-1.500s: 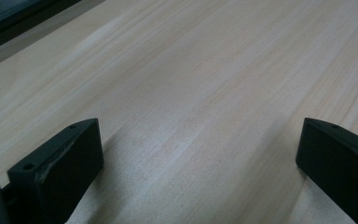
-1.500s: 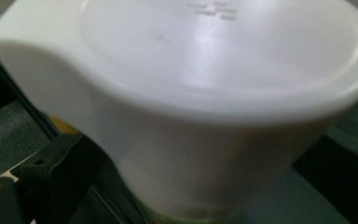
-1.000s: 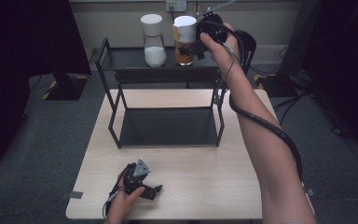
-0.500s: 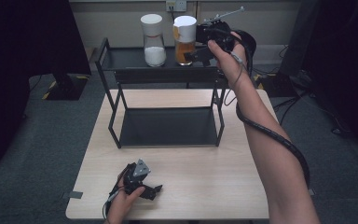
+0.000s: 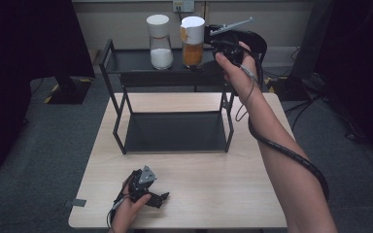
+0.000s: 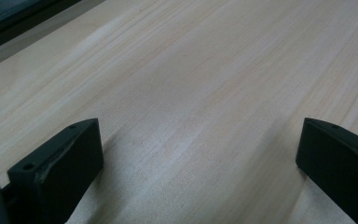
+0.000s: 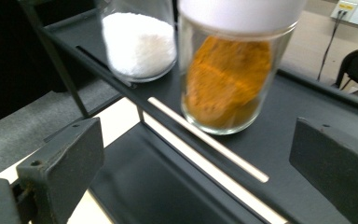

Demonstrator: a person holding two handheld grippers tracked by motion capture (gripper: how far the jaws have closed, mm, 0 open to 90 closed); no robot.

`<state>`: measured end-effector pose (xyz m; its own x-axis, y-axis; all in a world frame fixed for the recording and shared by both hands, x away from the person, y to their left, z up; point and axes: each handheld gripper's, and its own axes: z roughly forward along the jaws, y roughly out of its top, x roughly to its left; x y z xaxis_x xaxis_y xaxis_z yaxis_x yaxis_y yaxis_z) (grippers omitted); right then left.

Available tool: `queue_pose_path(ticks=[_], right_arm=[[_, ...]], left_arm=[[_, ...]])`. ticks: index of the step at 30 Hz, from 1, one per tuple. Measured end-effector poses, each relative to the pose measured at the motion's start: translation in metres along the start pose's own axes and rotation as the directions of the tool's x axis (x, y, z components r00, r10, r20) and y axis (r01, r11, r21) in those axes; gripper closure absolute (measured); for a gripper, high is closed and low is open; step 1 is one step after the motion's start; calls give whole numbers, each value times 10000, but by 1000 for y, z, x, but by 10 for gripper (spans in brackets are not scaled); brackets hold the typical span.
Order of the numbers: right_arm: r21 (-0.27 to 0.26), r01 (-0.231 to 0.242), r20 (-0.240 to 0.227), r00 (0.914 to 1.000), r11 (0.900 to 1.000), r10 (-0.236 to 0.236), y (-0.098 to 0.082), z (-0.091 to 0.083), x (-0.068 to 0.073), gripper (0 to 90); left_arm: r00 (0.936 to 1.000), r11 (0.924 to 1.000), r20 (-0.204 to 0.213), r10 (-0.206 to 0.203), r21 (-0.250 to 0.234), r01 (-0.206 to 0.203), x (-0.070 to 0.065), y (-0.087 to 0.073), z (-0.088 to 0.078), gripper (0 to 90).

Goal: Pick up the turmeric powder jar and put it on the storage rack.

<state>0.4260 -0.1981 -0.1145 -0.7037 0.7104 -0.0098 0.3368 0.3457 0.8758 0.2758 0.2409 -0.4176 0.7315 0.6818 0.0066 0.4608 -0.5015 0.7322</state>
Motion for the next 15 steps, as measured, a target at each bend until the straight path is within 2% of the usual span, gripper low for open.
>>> queue_pose_path(ticks=[15], right_arm=[[-200, 106, -358, 9993, 9997, -113, -27, -5, 4, 25]], left_arm=[[10000, 10000, 8, -5, -6, 5, 0, 0, 0, 0]])
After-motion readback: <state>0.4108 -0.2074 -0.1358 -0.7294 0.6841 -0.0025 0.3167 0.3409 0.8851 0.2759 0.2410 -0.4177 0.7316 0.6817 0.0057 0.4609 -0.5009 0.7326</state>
